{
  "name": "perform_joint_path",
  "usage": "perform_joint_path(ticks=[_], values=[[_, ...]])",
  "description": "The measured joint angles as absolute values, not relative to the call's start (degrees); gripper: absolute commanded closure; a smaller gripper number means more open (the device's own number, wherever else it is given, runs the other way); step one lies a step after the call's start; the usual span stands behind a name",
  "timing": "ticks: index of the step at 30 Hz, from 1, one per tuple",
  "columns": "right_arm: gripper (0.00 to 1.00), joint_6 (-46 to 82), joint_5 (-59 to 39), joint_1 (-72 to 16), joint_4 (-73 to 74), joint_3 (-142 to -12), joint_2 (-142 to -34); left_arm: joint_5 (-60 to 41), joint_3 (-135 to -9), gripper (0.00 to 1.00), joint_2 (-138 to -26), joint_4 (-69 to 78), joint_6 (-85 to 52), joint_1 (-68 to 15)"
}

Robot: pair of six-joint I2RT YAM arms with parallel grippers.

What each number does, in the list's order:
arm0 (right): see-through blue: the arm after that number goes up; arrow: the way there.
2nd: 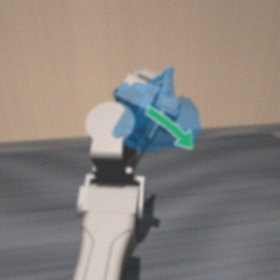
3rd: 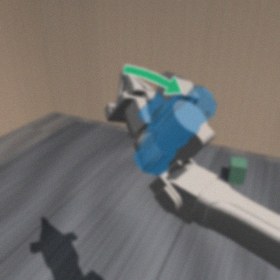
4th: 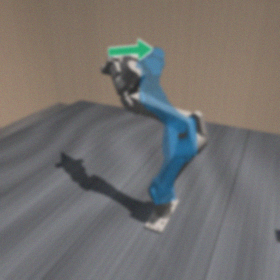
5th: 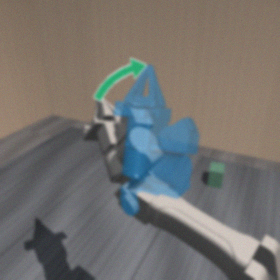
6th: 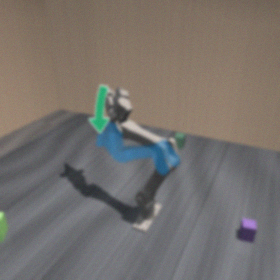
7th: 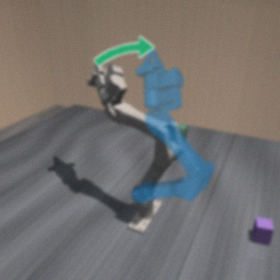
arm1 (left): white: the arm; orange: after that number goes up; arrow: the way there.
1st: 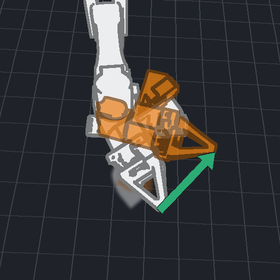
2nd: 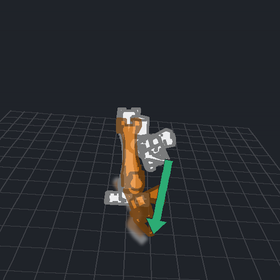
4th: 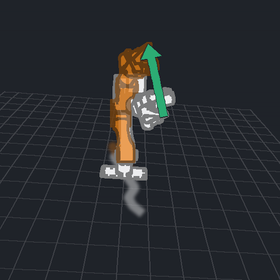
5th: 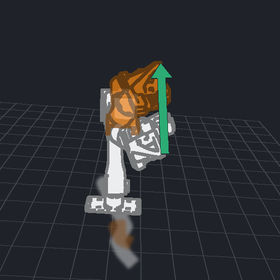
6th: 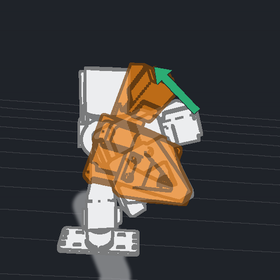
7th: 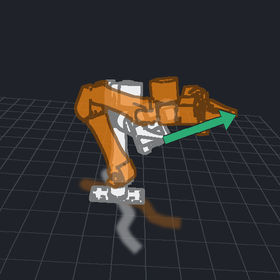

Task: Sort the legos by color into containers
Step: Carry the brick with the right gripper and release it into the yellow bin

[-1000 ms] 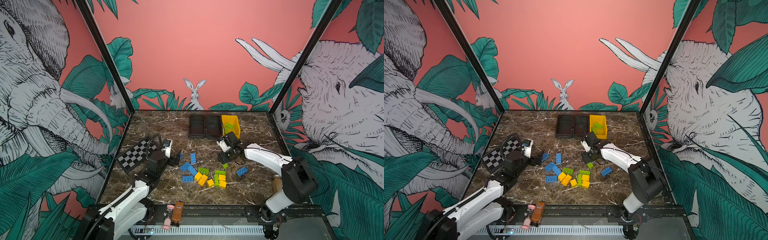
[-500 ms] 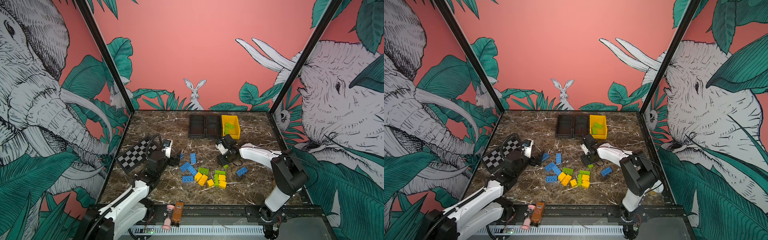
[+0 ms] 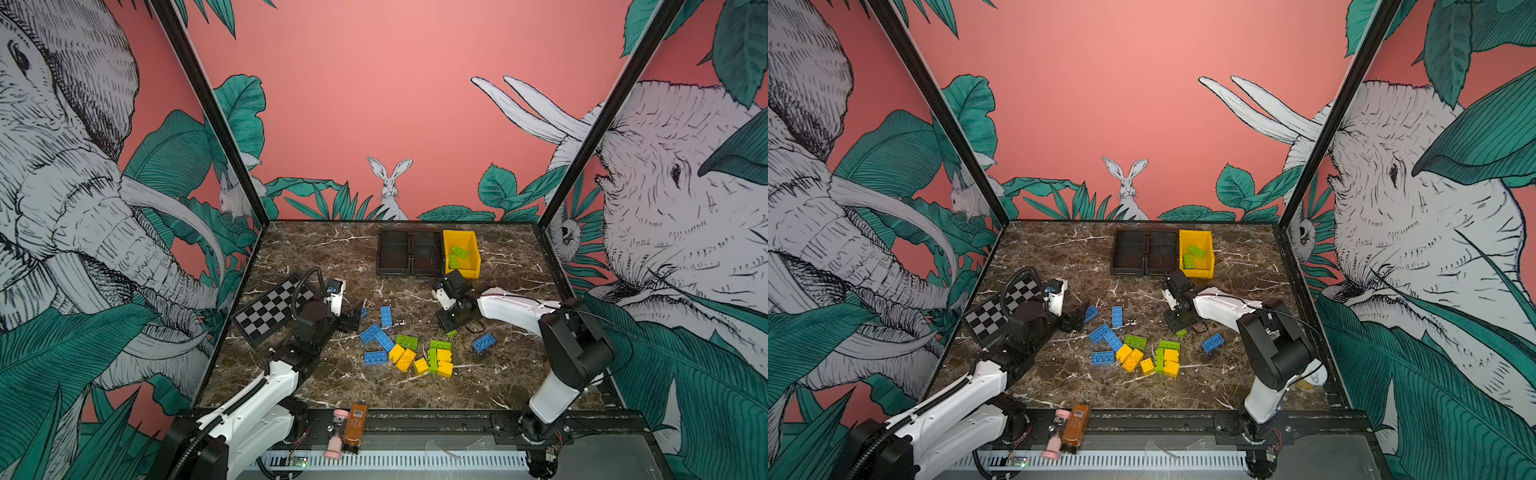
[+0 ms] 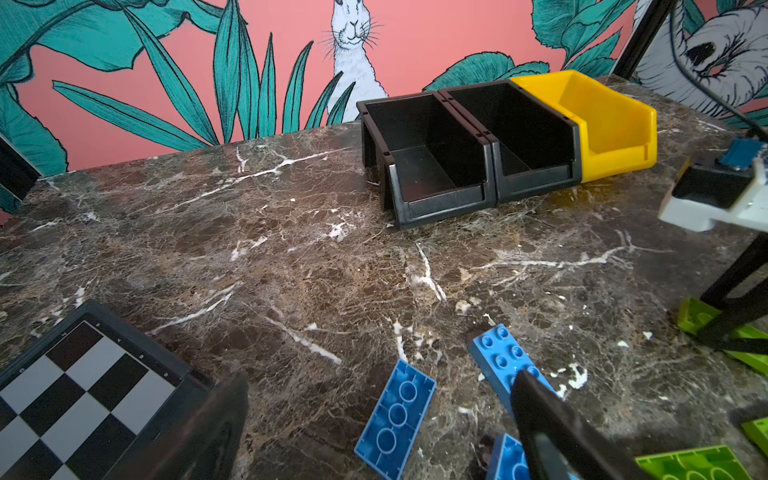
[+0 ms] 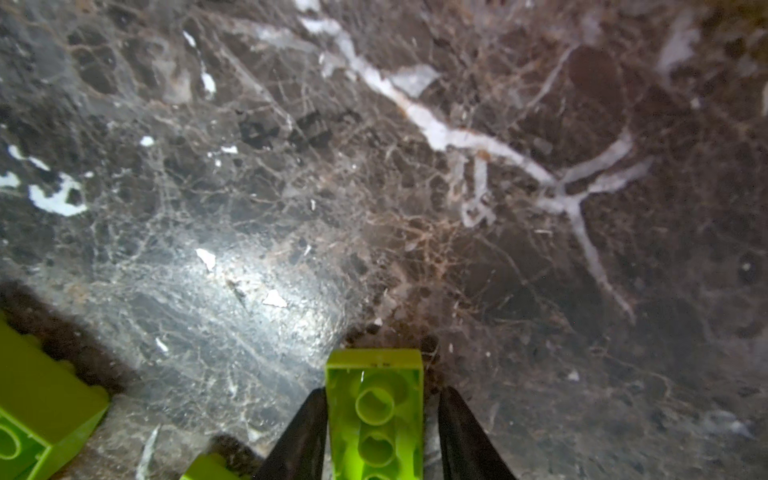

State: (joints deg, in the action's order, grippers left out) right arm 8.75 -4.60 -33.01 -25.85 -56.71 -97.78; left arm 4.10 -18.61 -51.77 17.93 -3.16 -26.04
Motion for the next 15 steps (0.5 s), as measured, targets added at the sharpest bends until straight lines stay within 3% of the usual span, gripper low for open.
perform_joint_path(ticks=[15], values=[[0.68, 7.9, -0.8, -32.9, -26.4, -56.8, -95.9, 4.2, -18.6, 0.01, -50.5, 17.9, -3.1, -26.0]])
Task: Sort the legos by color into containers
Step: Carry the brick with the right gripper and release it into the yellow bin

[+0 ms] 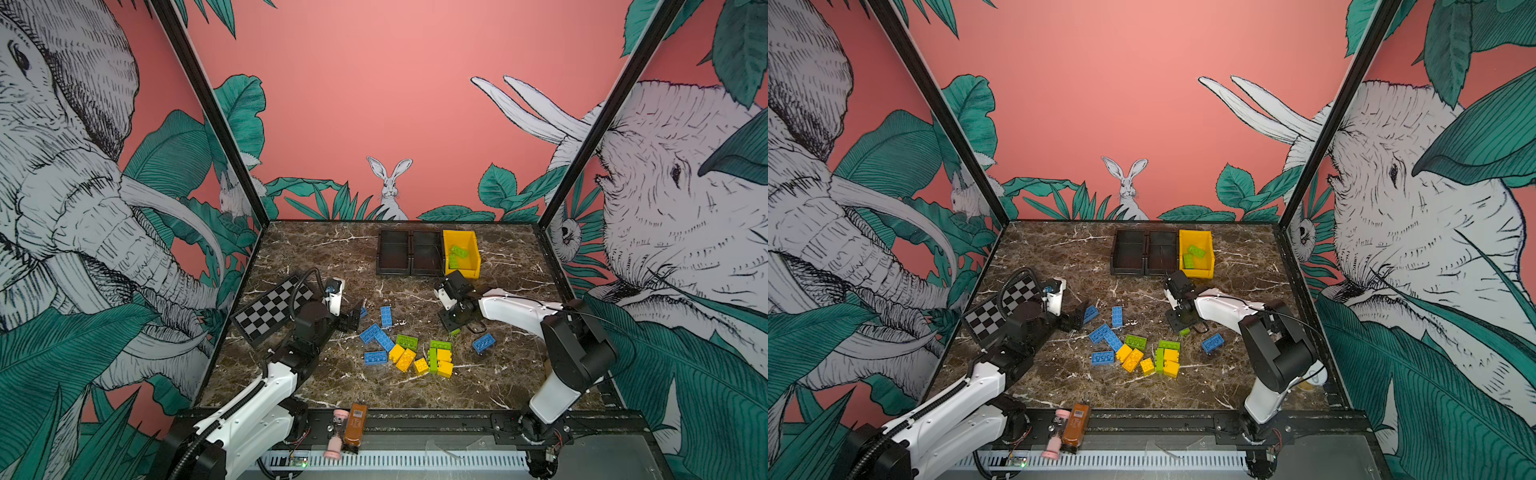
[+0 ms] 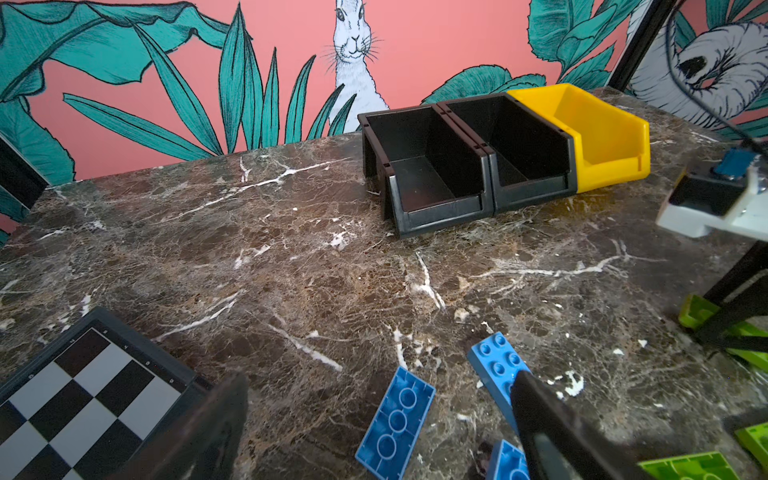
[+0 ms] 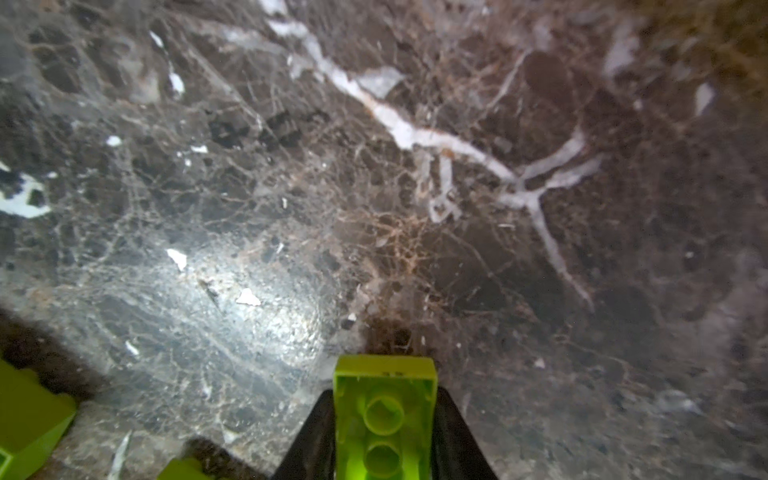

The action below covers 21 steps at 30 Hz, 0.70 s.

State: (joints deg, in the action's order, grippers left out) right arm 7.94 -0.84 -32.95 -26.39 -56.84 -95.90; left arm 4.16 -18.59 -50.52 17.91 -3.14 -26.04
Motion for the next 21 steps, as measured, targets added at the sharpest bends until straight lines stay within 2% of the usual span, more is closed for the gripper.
perform_joint_path(ticks=[6, 11, 21], values=[[0.68, 5.3, 1.2, -31.2, -27.7, -63.8, -93.8, 4.4, -18.6, 0.01, -50.3, 18.0, -3.1, -26.0], [0.68, 3.4, -0.8, -24.3, -26.8, -70.6, -94.2, 4.4, -18.6, 0.01, -50.3, 18.0, -3.2, -26.0], [0.69, 1.3, -2.3, -14.4, -24.5, -91.9, -110.4, 4.6, -18.6, 0.01, -50.3, 18.0, -3.2, -26.0]])
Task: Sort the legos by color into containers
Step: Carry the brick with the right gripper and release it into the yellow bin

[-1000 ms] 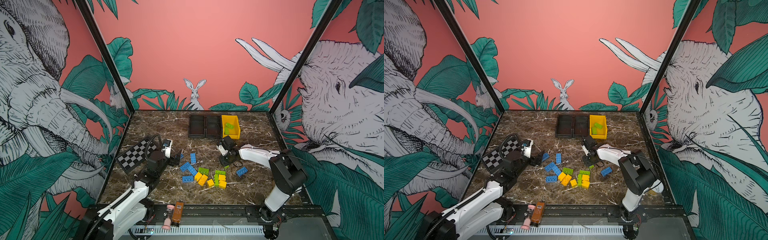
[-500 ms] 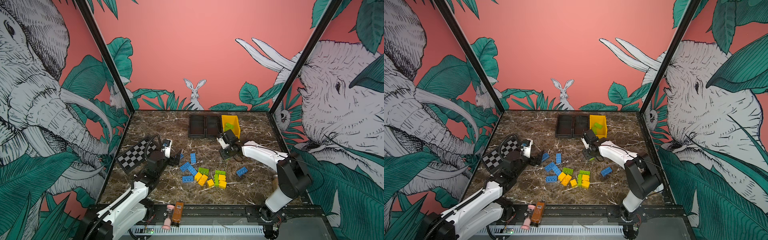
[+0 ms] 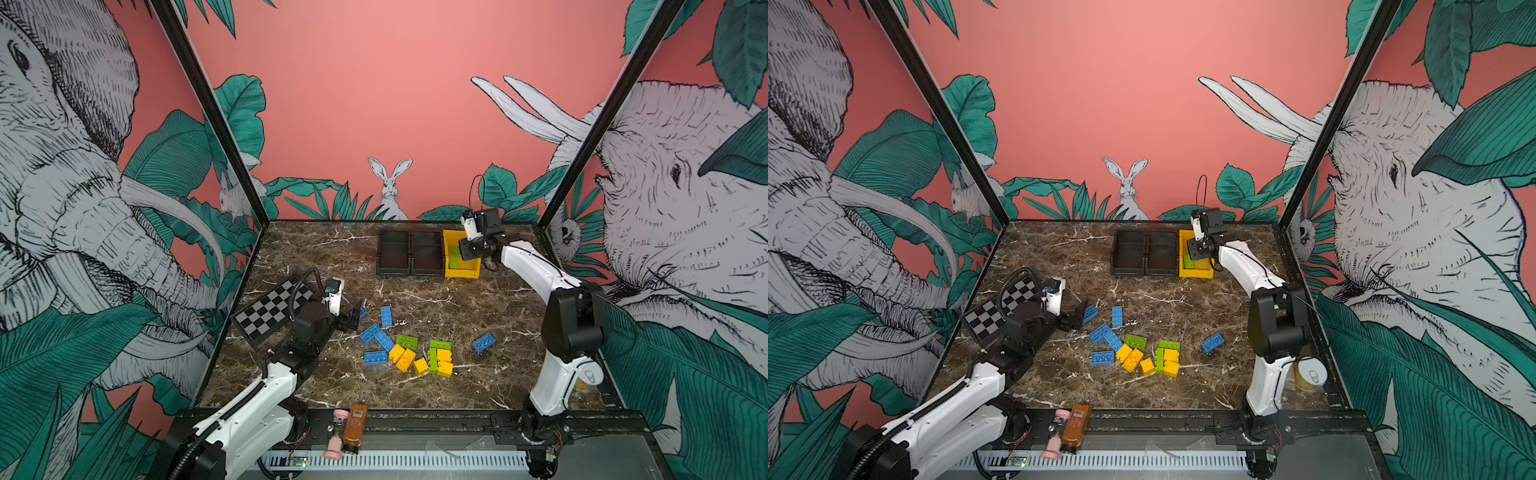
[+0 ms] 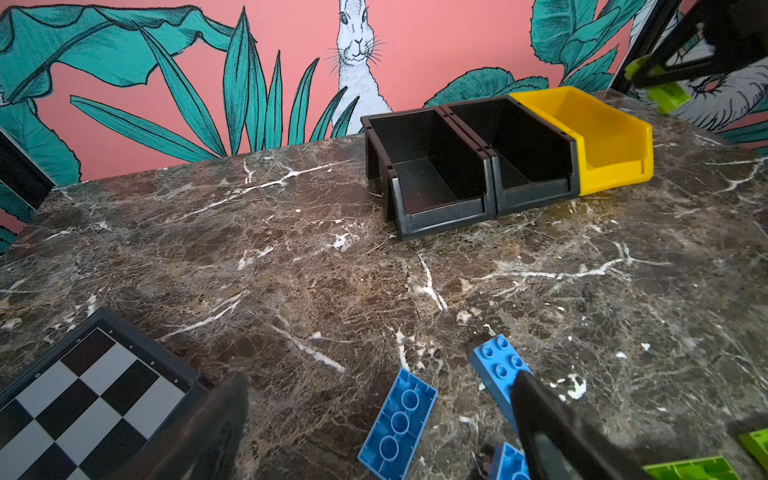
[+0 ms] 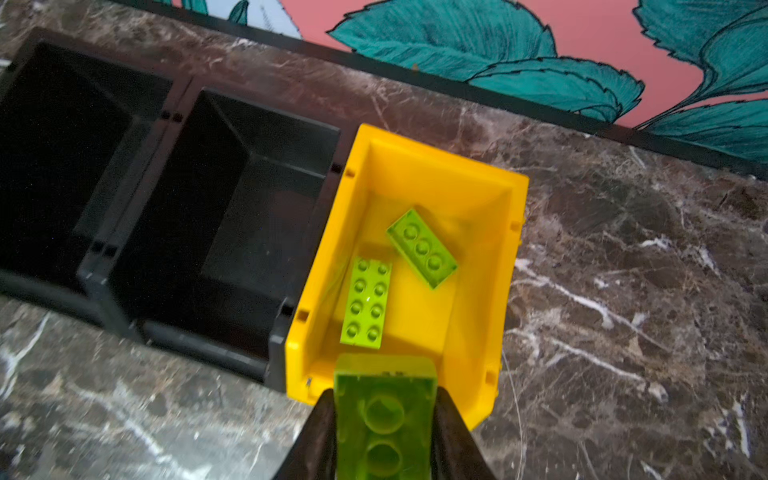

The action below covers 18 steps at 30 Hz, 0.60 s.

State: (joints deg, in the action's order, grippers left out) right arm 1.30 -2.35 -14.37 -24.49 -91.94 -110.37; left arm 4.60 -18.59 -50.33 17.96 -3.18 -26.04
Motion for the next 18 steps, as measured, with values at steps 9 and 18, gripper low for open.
perform_joint_path(ticks=[9, 18], values=[[0.68, 1.6, -1.8, -13.8, -25.6, -105.2, -123.8, 5.6, -18.6, 0.01, -50.7, 17.9, -3.2, -26.0], [0.39, 2.2, -1.0, -13.8, -27.9, -108.2, -126.5, 6.7, -18.6, 0.01, -50.5, 17.9, -3.2, -26.0]])
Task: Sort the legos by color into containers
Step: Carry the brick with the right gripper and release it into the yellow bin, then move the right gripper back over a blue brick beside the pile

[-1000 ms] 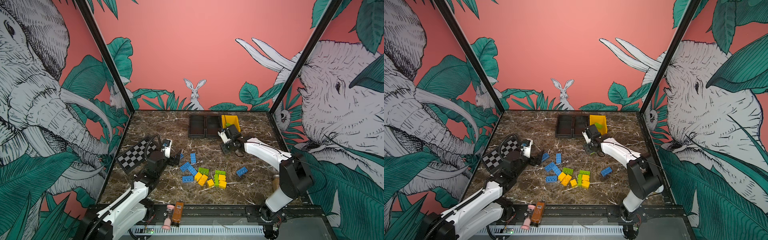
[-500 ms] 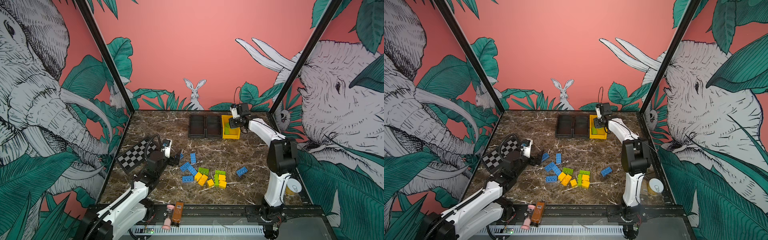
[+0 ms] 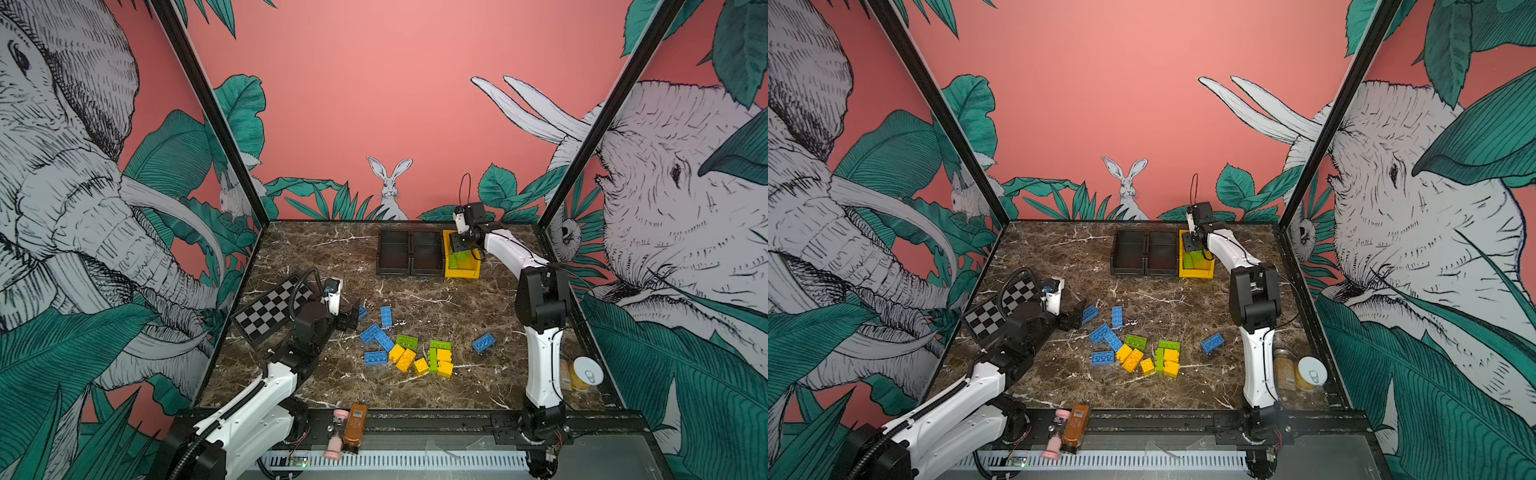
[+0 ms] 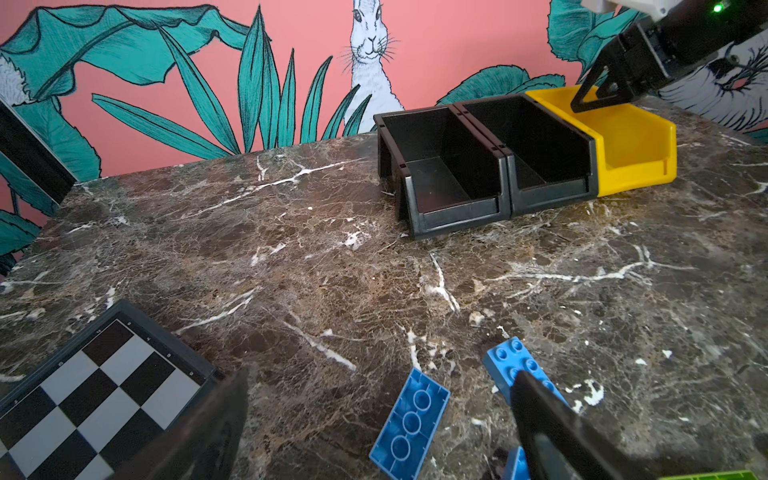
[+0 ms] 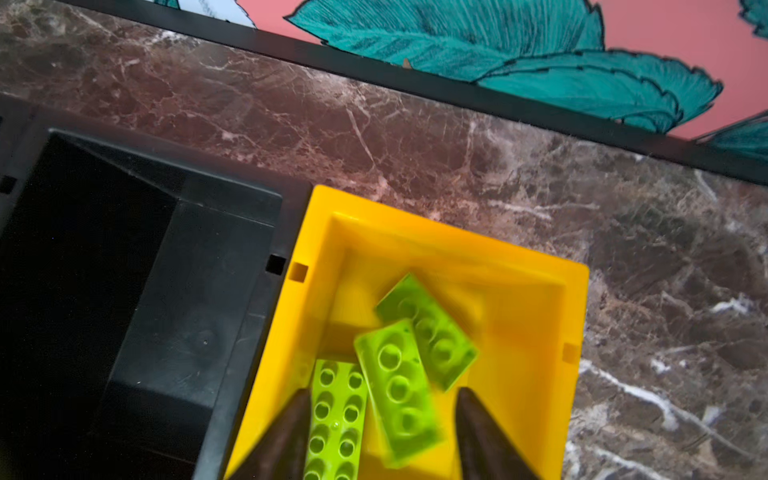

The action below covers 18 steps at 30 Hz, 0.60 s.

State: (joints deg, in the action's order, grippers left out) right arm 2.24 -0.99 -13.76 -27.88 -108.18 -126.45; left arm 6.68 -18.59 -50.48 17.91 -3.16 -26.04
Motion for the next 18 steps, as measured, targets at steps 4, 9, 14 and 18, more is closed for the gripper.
perform_joint_path(ticks=[4, 9, 14, 18], values=[[0.38, 3.1, -1.2, -13.8, -27.7, -105.5, -124.5, 6.8, -18.6, 0.01, -50.5, 17.9, -3.2, -26.0], [0.37, 6.7, -3.1, -13.9, -27.2, -89.5, -109.3, 6.7, -18.6, 0.01, -50.5, 17.9, -3.2, -26.0], [0.35, 12.0, -3.5, -15.3, -26.0, -72.0, -87.3, 6.6, -18.6, 0.01, -50.4, 17.9, -3.2, -26.0], [0.35, 16.6, -1.9, -19.6, -28.9, -60.6, -73.4, 6.4, -18.6, 0.01, -50.4, 18.0, -3.4, -26.0]])
